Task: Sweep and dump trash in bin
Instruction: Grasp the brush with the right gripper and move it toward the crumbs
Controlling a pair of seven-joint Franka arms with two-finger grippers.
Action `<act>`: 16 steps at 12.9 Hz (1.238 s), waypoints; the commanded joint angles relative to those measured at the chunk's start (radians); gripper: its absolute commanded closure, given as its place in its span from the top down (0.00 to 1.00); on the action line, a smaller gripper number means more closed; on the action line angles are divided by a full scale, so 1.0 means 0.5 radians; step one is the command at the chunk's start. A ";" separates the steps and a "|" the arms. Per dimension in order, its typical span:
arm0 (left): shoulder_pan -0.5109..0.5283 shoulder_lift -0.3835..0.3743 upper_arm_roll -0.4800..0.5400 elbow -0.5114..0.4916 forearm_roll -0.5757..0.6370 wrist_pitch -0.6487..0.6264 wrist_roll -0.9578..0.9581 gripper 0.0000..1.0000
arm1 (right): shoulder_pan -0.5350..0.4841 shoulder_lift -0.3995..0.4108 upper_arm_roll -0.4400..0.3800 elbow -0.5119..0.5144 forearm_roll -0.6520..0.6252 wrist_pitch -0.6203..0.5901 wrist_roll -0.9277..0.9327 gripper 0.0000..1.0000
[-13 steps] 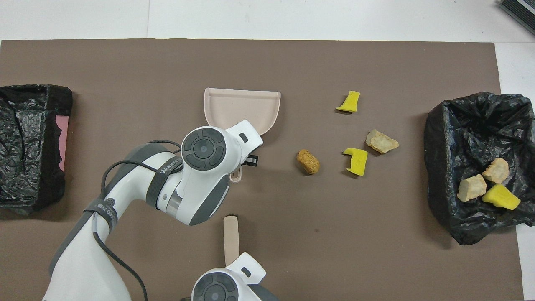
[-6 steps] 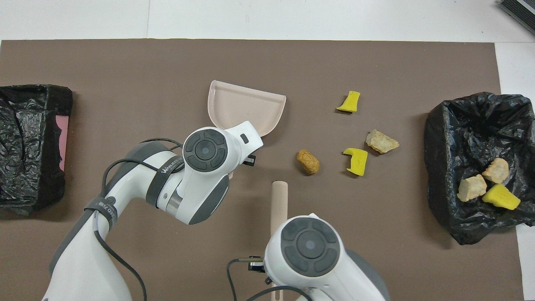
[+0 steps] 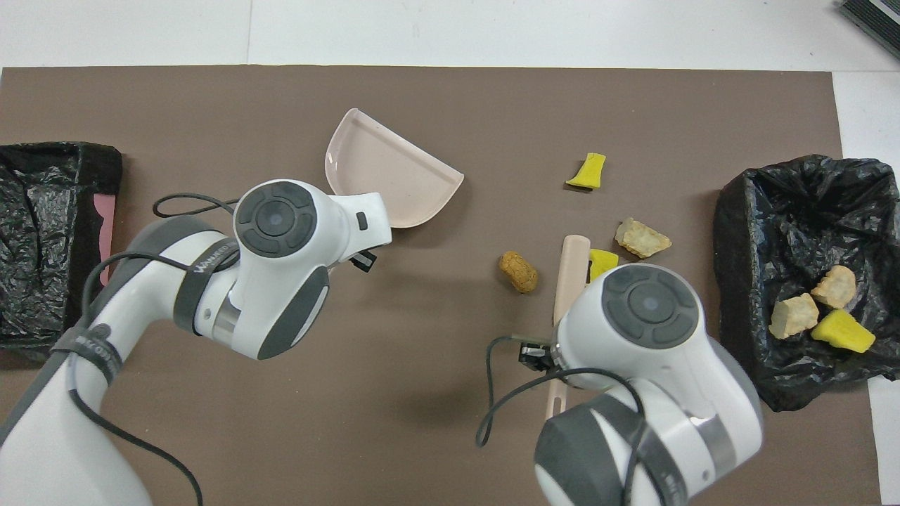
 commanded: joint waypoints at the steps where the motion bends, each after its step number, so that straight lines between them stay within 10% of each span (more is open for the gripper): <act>1: 0.087 -0.101 -0.012 -0.017 0.037 -0.207 0.467 0.00 | -0.270 0.011 0.026 -0.039 -0.210 -0.012 -0.231 0.00; 6: 0.210 -0.108 -0.018 -0.054 0.031 -0.204 1.355 0.00 | -0.587 0.081 0.026 -0.104 -0.562 -0.025 -0.600 0.00; 16: 0.011 -0.283 -0.025 -0.480 0.022 -0.008 1.059 0.00 | -0.461 0.404 0.047 -0.052 -0.705 0.196 -0.947 0.00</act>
